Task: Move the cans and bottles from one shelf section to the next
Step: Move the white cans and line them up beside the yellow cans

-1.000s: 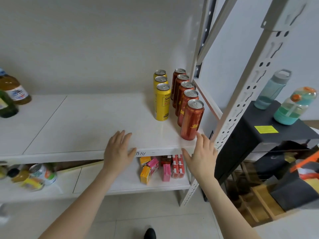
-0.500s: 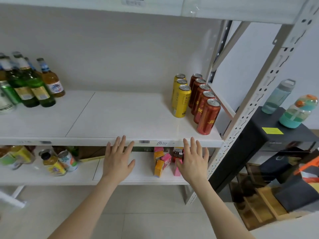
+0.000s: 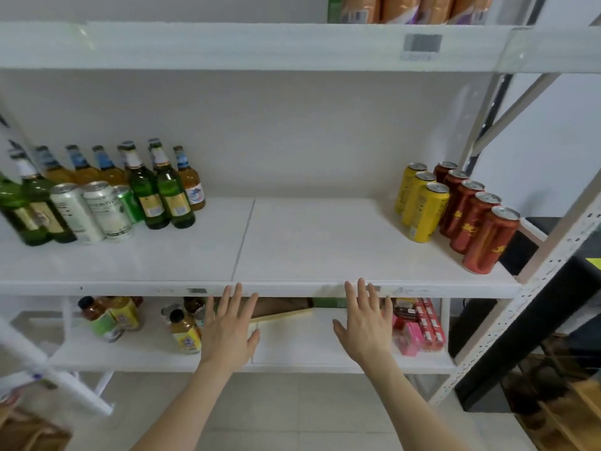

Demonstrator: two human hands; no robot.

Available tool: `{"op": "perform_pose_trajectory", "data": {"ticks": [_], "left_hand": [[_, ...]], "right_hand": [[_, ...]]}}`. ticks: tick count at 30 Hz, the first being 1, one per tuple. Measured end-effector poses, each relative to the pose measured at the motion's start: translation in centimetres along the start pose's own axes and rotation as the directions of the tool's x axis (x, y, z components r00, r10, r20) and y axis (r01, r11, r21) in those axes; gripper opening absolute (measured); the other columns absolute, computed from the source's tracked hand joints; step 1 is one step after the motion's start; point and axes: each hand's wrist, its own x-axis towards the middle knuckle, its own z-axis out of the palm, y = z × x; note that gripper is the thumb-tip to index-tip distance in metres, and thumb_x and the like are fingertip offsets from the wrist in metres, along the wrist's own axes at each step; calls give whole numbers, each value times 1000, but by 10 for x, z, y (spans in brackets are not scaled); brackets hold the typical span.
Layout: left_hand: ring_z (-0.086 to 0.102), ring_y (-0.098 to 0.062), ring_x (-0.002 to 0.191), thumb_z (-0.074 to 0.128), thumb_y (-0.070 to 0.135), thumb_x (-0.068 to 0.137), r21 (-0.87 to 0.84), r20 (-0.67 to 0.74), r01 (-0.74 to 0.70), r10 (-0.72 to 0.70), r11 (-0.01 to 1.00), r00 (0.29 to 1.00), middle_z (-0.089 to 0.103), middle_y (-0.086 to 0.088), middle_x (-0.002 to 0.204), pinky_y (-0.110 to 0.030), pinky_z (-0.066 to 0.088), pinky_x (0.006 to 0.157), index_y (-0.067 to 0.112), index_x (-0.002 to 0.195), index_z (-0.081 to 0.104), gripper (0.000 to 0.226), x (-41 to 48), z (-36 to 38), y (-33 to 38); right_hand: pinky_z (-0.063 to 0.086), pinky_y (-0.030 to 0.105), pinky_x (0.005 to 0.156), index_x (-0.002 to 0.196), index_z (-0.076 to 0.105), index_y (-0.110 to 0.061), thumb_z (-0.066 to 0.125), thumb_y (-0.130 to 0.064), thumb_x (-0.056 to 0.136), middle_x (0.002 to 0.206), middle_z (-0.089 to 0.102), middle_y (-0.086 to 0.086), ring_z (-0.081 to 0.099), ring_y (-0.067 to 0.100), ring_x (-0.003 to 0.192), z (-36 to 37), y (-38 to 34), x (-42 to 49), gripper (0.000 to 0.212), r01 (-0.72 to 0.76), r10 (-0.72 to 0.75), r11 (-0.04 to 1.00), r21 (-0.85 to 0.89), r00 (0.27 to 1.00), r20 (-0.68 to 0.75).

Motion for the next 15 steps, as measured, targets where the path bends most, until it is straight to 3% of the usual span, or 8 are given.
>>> {"op": "perform_pose_trajectory", "data": {"ticks": [3,7,15], "left_hand": [[-3,-30,153,43,55,95,4,10,41,-41,999,999,2,-9,167,-54,1,121,30,157,13,73,-4,2,-40],[9,-32,153,53,50,93,-39,-32,75,-76,996,997,15,-11,165,-55,9,121,26,155,28,71,-9,-2,-84],[-9,-29,153,41,51,98,-26,-35,56,-57,998,998,-3,-8,167,-53,-8,120,31,157,10,70,25,-4,-160]], "right_hand": [[5,56,120,159,2,-21,42,-59,96,167,3,9,2,30,154,3,-48,5,83,43,-43,999,-2,999,19],[2,56,120,158,-2,-21,41,-58,97,167,-2,9,-2,29,154,5,-104,13,84,100,-99,995,-15,994,44],[1,55,120,159,4,-23,38,-60,97,167,4,6,3,27,154,8,-189,51,80,93,-93,996,-9,995,-29]]}}
